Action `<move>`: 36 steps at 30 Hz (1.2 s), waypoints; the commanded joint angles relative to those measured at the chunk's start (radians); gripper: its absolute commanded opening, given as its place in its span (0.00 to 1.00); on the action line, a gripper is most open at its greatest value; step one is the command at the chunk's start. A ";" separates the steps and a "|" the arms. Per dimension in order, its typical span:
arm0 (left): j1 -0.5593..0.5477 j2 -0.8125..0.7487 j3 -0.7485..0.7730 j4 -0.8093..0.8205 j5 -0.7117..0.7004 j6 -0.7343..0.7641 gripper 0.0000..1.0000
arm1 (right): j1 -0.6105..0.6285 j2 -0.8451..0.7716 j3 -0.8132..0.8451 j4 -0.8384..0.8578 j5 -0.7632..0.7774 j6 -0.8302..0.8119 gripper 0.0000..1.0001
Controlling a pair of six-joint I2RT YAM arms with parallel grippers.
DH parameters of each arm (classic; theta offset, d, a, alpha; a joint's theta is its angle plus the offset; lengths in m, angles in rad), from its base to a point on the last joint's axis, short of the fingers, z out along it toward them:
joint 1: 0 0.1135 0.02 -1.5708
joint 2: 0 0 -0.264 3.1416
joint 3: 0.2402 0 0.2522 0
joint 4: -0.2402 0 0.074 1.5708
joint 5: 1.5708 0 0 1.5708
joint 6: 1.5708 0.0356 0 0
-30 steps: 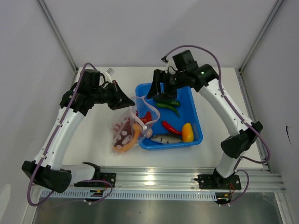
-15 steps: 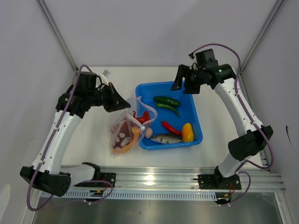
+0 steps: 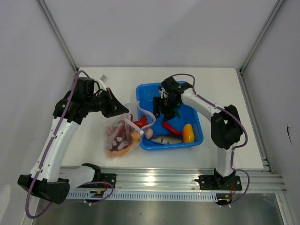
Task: Place the food in the zip-top bag and seal the zipper
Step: Pick up the fake food from the bin.
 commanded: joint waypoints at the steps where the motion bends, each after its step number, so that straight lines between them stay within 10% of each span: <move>1: 0.008 -0.036 -0.015 0.005 0.010 -0.025 0.01 | 0.017 0.029 0.015 0.078 -0.046 0.044 0.68; 36: 0.008 -0.059 -0.055 -0.006 0.044 -0.004 0.00 | 0.186 0.157 -0.109 0.216 0.072 0.219 0.58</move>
